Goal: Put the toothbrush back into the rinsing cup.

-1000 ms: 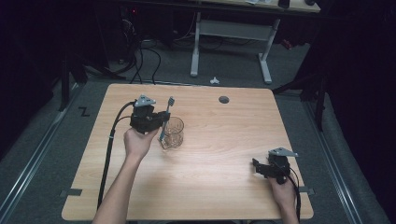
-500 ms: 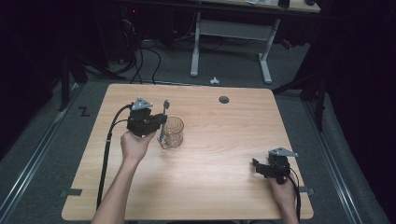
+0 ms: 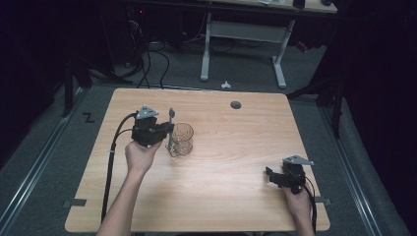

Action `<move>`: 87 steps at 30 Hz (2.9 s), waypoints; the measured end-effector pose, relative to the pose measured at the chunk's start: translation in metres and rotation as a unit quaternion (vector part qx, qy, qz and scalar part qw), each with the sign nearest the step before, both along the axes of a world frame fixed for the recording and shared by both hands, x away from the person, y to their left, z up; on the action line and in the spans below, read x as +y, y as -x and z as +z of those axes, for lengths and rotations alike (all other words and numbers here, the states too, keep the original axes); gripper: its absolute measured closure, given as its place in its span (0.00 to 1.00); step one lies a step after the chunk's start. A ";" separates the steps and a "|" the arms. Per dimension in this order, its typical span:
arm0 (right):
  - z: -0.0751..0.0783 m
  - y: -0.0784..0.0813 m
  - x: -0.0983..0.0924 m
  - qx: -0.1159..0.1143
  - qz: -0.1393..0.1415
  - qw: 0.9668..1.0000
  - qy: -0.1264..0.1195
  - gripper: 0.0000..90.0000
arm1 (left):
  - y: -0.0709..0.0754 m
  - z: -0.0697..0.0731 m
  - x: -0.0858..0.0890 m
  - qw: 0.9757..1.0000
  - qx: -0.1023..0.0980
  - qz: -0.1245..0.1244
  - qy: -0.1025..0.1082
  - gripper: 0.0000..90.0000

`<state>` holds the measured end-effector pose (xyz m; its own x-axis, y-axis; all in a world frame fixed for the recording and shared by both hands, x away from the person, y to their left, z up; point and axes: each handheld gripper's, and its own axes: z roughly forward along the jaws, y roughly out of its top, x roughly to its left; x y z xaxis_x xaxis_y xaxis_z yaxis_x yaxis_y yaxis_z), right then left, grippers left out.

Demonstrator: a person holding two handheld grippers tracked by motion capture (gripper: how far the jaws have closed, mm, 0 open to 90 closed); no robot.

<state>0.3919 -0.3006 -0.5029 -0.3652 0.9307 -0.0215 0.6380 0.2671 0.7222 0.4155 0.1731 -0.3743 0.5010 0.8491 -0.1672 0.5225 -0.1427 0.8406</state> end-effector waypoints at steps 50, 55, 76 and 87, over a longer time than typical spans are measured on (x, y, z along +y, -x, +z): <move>0.000 0.000 0.000 -0.001 0.000 1.000 0.000 0.27 | 0.001 -0.028 0.000 1.000 0.020 0.012 0.010 0.88; 0.000 0.000 0.000 -0.001 0.000 1.000 0.000 0.27 | 0.001 -0.029 -0.001 1.000 0.019 0.013 0.006 0.88; 0.000 0.000 0.000 0.000 0.000 1.000 0.000 0.27 | 0.004 -0.040 0.000 0.999 0.032 0.017 0.008 0.88; 0.000 0.000 0.000 0.000 0.000 1.000 0.000 0.27 | 0.005 -0.040 0.000 0.999 0.033 0.020 0.000 0.86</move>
<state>0.3919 -0.3006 -0.5029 -0.3653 0.9307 -0.0214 0.6380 0.2670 0.7222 0.4104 0.1727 -0.4146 0.4536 0.8686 -0.1997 0.5826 -0.1195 0.8039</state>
